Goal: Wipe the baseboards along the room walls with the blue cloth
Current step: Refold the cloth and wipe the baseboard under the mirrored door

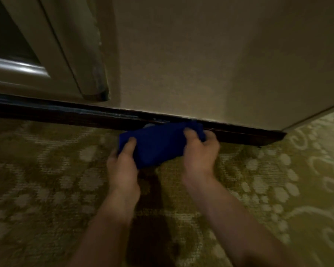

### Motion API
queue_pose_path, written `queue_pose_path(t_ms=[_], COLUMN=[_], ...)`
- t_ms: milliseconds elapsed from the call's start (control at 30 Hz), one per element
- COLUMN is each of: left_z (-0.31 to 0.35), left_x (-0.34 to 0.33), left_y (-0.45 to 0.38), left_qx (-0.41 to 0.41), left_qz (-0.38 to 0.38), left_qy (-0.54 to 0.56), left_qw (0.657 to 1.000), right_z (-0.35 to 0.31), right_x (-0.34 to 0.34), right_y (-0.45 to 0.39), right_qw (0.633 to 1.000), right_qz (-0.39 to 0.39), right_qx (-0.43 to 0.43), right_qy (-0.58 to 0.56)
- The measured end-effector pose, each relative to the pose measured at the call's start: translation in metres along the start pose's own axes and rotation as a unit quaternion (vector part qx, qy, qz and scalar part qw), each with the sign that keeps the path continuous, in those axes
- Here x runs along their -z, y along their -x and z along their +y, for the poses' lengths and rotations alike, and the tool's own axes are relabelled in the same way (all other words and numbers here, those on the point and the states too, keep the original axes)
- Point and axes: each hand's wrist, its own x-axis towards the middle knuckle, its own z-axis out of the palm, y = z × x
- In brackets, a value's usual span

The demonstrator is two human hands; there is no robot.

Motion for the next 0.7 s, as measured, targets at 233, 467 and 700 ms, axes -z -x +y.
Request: queue_pose_path(t_ms=[233, 467, 700], left_z=[0.011, 0.012, 0.023], left_x=[0.026, 0.016, 0.018], left_y=[0.007, 0.015, 0.023], left_qx=[0.018, -0.010, -0.037], left_qz=[0.024, 0.044, -0.032], left_qy=[-0.073, -0.030, -0.030], left_qw=[0.997, 0.999, 0.998], right_z=[0.008, 0.005, 0.001], right_x=[-0.062, -0.044, -0.047], right_y=[0.014, 0.015, -0.004], right_qw=[0.991, 0.994, 0.986], right_qz=[0.031, -0.011, 0.077], right_qx=[0.033, 0.013, -0.036], right_qy=[0.127, 0.103, 0.144])
